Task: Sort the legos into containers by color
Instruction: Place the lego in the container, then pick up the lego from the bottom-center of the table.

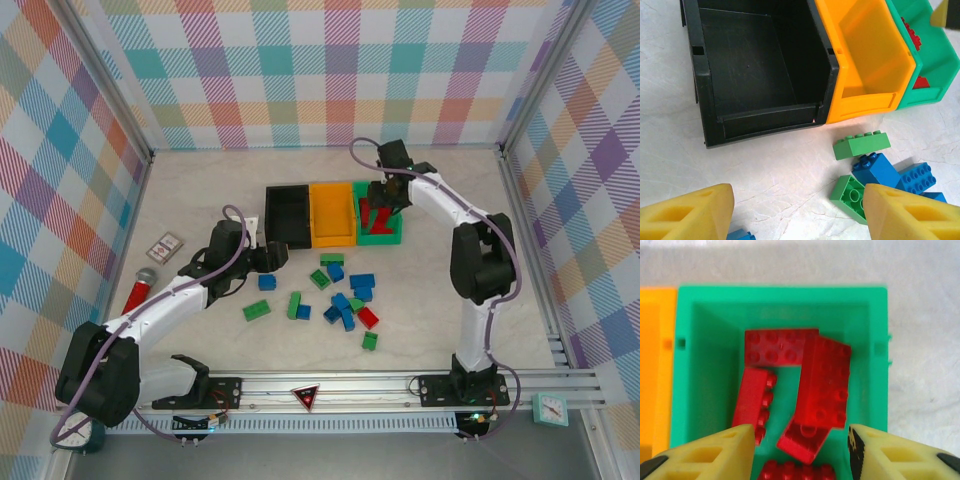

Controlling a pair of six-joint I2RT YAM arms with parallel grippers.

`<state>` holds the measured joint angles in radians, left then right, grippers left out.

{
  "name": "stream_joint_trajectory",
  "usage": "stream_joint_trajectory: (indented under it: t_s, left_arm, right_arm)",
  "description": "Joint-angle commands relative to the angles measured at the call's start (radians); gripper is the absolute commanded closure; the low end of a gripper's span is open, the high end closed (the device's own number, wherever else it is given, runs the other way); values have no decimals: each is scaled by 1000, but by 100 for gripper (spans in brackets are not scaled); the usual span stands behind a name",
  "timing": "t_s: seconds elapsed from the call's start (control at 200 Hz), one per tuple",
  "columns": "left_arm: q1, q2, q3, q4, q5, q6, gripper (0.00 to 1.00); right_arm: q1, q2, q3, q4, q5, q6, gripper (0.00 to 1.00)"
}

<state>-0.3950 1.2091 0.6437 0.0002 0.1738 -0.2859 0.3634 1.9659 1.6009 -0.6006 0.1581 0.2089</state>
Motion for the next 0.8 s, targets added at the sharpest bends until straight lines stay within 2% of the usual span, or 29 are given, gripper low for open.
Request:
stream_joint_trajectory:
  t_s: [0.0, 0.255, 0.385, 0.62, 0.795]
  left_arm:
    - [-2, -22, -14, 3, -4, 22, 31]
    - [-7, -27, -15, 3, -9, 22, 31]
    - [-11, -21, -16, 6, -10, 22, 31]
    - [-15, -23, -18, 8, -16, 22, 31]
    - [-18, -22, -19, 10, -16, 22, 31]
  right_arm:
    - [31, -141, -105, 13, -50, 22, 47]
    - [160, -432, -450, 9, -93, 78, 46]
    - [190, -566, -595, -26, -124, 129, 46]
    - [228, -740, -746, -73, -163, 206, 46]
    - [258, -781, -812, -80, -172, 240, 46]
